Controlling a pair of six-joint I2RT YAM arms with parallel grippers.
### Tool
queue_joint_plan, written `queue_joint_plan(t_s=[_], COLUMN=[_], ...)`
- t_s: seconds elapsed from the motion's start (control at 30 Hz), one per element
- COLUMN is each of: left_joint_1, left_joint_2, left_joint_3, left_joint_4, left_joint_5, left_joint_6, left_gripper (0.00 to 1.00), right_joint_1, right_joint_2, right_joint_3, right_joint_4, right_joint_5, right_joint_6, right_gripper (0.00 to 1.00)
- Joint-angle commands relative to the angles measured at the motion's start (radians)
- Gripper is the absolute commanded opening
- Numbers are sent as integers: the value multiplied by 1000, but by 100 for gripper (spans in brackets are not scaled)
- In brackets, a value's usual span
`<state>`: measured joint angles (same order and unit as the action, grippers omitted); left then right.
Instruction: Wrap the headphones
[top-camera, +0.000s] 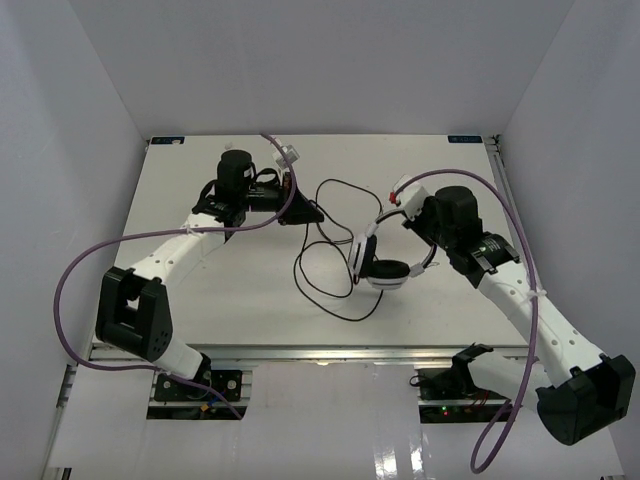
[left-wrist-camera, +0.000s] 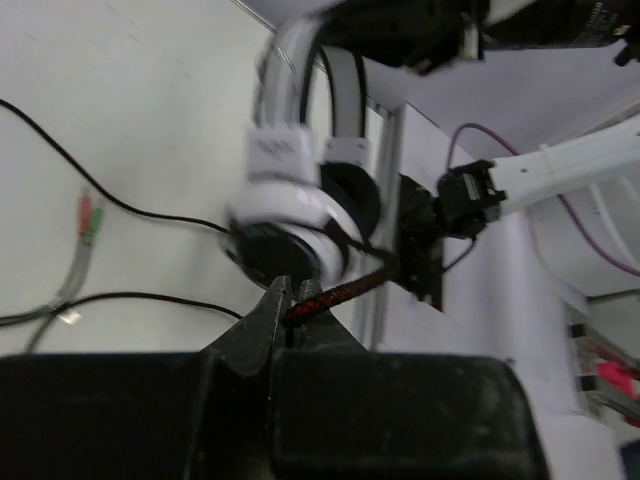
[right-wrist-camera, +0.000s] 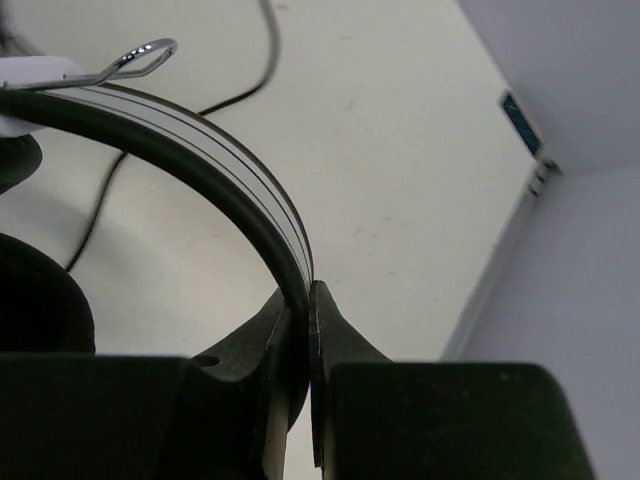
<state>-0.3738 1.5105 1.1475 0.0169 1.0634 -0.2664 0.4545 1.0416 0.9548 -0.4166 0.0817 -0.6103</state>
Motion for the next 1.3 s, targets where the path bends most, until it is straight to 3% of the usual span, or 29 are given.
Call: queue_joint_plan(t_s=[0.0,0.13,0.27,0.5,0.63,0.8,1.1,1.27], left_joint_1=[-51,-118,-163,-262,-260,-264,-343,-414], left_joint_2=[-52,-40,8,143,233,324,219,114], left_joint_3=[-12,3,14,206,343,442,256,165], left_joint_4=[-104,-79,113,161,37,28,-77,-77], left_joint_5=[127,73,-12,-185,-251,-207,-313,-524], left_joint_6=[-169,-290,-559,-676,-634,-651,-505,-368], left_gripper=[0,0,0,0,0,0,0,21], right_joint_1=[12,19,38,41,43,41,-77,-169], right_joint_2=[45,118,171,274,284,245,298,341], right_joint_3=[20,59,94,213,228,190,335,452], right_joint_4=[450,525,556,442,391,383,299,204], right_joint_5=[455,579,637,573,497,404,287,137], right_joint_6=[215,334,440,643,690,726,886,992], right_gripper=[8,8,8,8,8,8,8,8])
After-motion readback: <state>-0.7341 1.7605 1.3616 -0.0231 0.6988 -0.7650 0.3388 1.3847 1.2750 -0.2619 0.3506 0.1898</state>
